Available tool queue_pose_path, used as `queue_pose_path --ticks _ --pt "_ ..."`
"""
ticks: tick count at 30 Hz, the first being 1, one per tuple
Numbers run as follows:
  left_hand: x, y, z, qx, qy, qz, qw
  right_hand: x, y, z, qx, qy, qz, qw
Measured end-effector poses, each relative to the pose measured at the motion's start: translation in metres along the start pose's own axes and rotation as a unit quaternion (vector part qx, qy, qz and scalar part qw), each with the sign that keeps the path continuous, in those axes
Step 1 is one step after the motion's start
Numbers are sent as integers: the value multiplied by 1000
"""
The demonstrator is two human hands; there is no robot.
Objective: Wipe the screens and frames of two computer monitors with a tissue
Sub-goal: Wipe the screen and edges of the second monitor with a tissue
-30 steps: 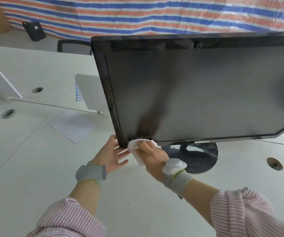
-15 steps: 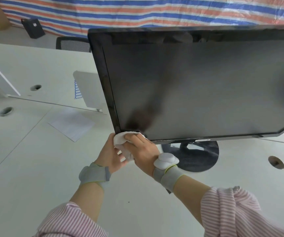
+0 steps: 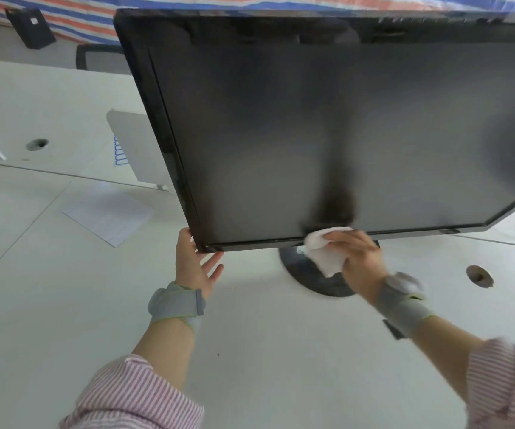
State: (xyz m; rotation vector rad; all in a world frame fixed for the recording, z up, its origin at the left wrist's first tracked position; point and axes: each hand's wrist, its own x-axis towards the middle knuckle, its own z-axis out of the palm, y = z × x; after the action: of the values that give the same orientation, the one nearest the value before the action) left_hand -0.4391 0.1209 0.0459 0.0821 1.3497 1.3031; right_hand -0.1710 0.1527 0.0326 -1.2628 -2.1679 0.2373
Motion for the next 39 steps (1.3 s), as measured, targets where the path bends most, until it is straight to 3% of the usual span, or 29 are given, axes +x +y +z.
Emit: queue_pose_path --ticks 3,5,10,14,17,20,22,25,26,27,29,30,32,34,36,39 --pt "-4 -5 6 -43 10 5 999 -20 37 -45 -33 66 216 974" --pt "-3 -6 7 -63 11 14 998 -28 42 -48 -53 86 267 958" --pt "-6 -15 5 -101 1 3 995 -25 4 -8 51 40 248 967" --pt "-6 -33 0 -78 -21 -93 992 -10 -45 11 224 -57 259 938" --pt "-10 -45 -2 24 -108 -141 984 -2 -67 12 292 -123 237 918" --pt "-15 -49 2 47 -229 -155 960 -3 -71 13 306 -202 210 906" --pt "-22 -50 6 81 -272 -155 946 -6 -71 12 285 -191 194 919" --pt "-29 -54 13 164 -277 -83 943 -11 -69 10 304 -125 233 915" --pt "-31 -55 16 171 -259 -55 949 -12 -68 8 349 -101 275 890" --pt "-31 -55 20 177 -227 -17 958 -12 -68 6 420 -84 326 843" --pt "-31 -57 25 184 -123 77 972 -13 -72 4 559 -105 421 707" --pt "-30 -58 26 180 -77 117 974 -14 -73 5 588 -136 451 657" --pt "-31 -60 26 178 -56 154 970 -14 -76 10 595 -203 470 620" --pt "-35 -61 23 216 -109 134 961 -11 -83 21 574 -218 476 630" --pt "-38 -56 16 219 -160 94 958 -5 -90 32 524 -173 479 683" --pt "-31 -44 2 125 -128 54 982 7 -98 43 449 -120 456 759"
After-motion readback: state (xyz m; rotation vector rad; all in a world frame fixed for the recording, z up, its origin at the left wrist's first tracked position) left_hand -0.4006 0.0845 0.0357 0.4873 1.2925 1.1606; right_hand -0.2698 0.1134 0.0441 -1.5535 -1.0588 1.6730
